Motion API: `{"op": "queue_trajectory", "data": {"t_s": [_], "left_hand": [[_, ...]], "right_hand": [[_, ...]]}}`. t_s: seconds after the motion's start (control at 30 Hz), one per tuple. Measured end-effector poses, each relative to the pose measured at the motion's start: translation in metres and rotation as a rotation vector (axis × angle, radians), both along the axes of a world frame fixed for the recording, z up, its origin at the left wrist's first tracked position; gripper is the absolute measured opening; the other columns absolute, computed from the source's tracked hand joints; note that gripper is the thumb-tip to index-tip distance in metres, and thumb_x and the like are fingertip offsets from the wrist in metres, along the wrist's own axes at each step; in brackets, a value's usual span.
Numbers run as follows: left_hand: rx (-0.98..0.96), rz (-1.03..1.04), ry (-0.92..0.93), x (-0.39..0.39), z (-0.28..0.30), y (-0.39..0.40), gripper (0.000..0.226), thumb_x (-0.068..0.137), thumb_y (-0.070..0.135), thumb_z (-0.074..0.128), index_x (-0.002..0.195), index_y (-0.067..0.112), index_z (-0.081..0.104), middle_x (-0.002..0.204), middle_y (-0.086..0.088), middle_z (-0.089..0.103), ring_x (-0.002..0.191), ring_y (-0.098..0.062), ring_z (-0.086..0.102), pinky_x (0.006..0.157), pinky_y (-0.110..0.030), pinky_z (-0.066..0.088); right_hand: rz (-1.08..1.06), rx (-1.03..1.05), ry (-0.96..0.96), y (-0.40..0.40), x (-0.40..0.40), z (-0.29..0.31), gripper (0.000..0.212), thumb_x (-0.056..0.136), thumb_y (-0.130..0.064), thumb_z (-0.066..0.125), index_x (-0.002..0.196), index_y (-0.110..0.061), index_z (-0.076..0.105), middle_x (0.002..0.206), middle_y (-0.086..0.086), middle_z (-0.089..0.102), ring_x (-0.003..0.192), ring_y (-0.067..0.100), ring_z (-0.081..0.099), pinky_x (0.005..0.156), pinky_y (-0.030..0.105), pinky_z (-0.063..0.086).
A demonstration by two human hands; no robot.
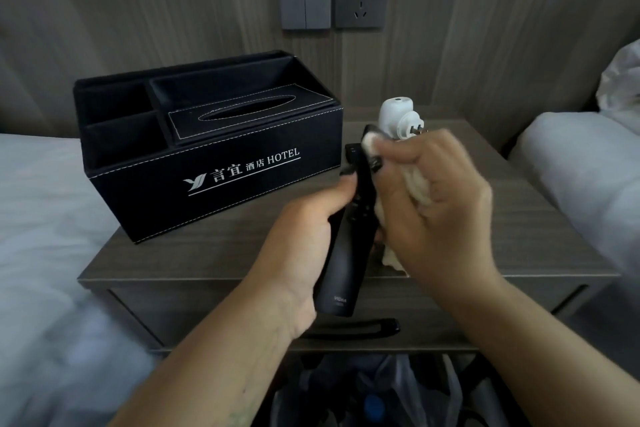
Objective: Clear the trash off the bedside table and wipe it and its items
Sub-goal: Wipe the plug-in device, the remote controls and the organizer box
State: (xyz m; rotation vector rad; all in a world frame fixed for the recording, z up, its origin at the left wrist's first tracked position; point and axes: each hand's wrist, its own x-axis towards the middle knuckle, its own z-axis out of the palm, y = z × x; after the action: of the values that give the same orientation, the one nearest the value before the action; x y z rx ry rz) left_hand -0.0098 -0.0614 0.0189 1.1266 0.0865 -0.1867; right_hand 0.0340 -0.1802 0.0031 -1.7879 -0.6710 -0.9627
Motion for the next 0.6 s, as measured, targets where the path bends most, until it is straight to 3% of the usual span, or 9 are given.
{"op": "queue_trajectory", "data": {"t_s": [0.1,0.17,0.27,0.33,0.43,0.53,0.6], "left_hand": [[-0.023,0.056,0.09,0.002,-0.005,0.004,0.031,0.081,0.044,0.062,0.086,0.019,0.08,0.085,-0.004,0.075,0.073,-0.018,0.071,0.064,-0.028,0.055],[-0.046,0.071,0.102,0.002,-0.006,0.005,0.032,0.079,0.045,0.063,0.086,0.019,0.08,0.082,-0.003,0.073,0.069,-0.016,0.07,0.063,-0.027,0.053],[-0.083,-0.01,0.054,-0.001,-0.005,0.003,0.027,0.071,0.044,0.064,0.074,0.021,0.079,0.071,0.0,0.071,0.058,-0.012,0.066,0.053,-0.022,0.052],[-0.081,-0.026,0.031,-0.001,-0.005,0.002,0.026,0.07,0.045,0.065,0.072,0.022,0.078,0.069,0.001,0.07,0.056,-0.012,0.066,0.05,-0.021,0.05],[-0.096,0.04,0.04,0.001,-0.007,0.007,0.025,0.071,0.043,0.066,0.072,0.022,0.078,0.069,-0.001,0.069,0.055,-0.014,0.065,0.049,-0.021,0.051],[-0.016,0.093,0.019,0.006,-0.01,0.012,0.03,0.085,0.045,0.06,0.076,0.023,0.079,0.073,-0.002,0.071,0.06,-0.014,0.067,0.052,-0.023,0.052],[0.043,0.104,-0.01,0.007,-0.012,0.014,0.037,0.089,0.047,0.056,0.073,0.023,0.078,0.068,-0.001,0.071,0.055,-0.012,0.065,0.046,-0.022,0.05]], "right_hand": [[0.166,-0.098,0.035,0.003,-0.005,-0.006,0.013,0.086,0.004,0.064,0.097,0.003,0.071,0.086,0.008,0.062,0.081,0.005,0.059,0.077,0.011,0.044],[0.232,-0.107,0.084,-0.004,-0.005,0.0,0.012,0.086,0.001,0.066,0.095,-0.003,0.072,0.084,0.007,0.063,0.079,0.004,0.06,0.075,0.01,0.044],[0.085,-0.036,0.071,-0.013,0.001,0.008,0.014,0.087,-0.004,0.065,0.097,-0.012,0.072,0.085,0.003,0.063,0.083,0.006,0.06,0.079,0.011,0.042],[0.022,-0.018,0.056,-0.011,0.001,0.007,0.016,0.088,-0.001,0.065,0.101,-0.008,0.072,0.086,0.005,0.063,0.084,0.003,0.058,0.079,0.01,0.041],[0.135,-0.056,0.077,-0.001,-0.006,-0.001,0.019,0.085,0.005,0.067,0.102,-0.002,0.072,0.085,0.009,0.062,0.081,0.001,0.058,0.076,0.009,0.042],[0.278,-0.093,0.119,-0.002,-0.009,0.001,0.017,0.085,0.001,0.067,0.099,-0.007,0.073,0.084,0.009,0.063,0.077,0.006,0.061,0.072,0.008,0.044],[0.223,-0.029,0.131,-0.009,-0.005,0.007,0.017,0.087,-0.003,0.067,0.099,-0.014,0.072,0.084,0.005,0.064,0.08,0.004,0.061,0.075,0.008,0.043]]}}
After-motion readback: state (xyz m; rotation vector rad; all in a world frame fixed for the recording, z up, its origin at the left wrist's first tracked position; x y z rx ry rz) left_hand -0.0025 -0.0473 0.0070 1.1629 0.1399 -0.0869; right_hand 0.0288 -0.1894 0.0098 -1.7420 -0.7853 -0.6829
